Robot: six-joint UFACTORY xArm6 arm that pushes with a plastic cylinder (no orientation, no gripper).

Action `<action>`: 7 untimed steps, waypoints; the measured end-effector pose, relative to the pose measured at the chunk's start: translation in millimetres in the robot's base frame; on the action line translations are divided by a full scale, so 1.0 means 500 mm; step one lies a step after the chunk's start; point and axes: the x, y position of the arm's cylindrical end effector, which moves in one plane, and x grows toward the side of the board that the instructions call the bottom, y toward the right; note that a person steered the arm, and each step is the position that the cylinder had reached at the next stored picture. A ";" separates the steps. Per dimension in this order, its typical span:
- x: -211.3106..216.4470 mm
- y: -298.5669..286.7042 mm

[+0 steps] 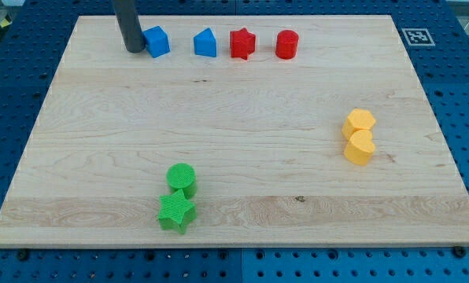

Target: Slide the yellow hexagon towards center left

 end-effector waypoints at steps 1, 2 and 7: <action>-0.002 0.008; -0.006 0.025; 0.135 0.412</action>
